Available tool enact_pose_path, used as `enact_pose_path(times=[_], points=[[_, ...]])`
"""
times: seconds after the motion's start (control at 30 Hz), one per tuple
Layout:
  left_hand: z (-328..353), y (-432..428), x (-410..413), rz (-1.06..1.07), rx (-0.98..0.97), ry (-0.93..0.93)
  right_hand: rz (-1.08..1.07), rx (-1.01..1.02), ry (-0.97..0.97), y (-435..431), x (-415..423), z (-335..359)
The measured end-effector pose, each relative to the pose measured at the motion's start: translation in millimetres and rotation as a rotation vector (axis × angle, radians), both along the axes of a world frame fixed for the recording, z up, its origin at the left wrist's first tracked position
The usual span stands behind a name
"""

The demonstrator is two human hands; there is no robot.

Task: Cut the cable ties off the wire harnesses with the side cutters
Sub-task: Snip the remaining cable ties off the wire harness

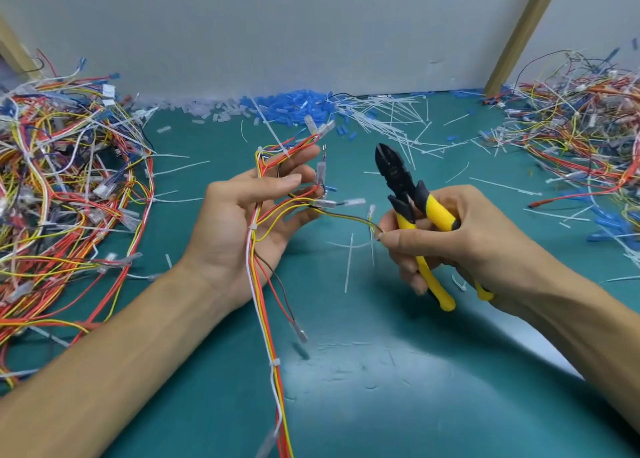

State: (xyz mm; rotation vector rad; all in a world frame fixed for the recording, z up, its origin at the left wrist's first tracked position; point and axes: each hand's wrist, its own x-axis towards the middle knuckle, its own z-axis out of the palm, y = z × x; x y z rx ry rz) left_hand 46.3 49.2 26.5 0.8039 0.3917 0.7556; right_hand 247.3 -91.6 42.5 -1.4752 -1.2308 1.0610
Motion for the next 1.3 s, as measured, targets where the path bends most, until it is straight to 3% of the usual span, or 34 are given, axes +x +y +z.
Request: enact_pose_path(times=[0.27,0.37,0.67,0.93,1.3], points=[[-2,3,1,0.024,0.163,0.1,0.097,-0.139,0.421,0,7,7],[-2,3,2,0.028,0.231,0.113,0.11,-0.13,0.424,0,7,8],[-5,-11,6,0.086,0.567,0.273,-0.155,0.177,-0.286,-2,-2,-1],[-7,-22,7,0.149,0.883,0.461,-0.206,0.382,-0.825,-1,-1,-8],[-8,-28,7,0.103,0.927,0.449,-0.24,0.269,-1.167,-4,-2,-7]])
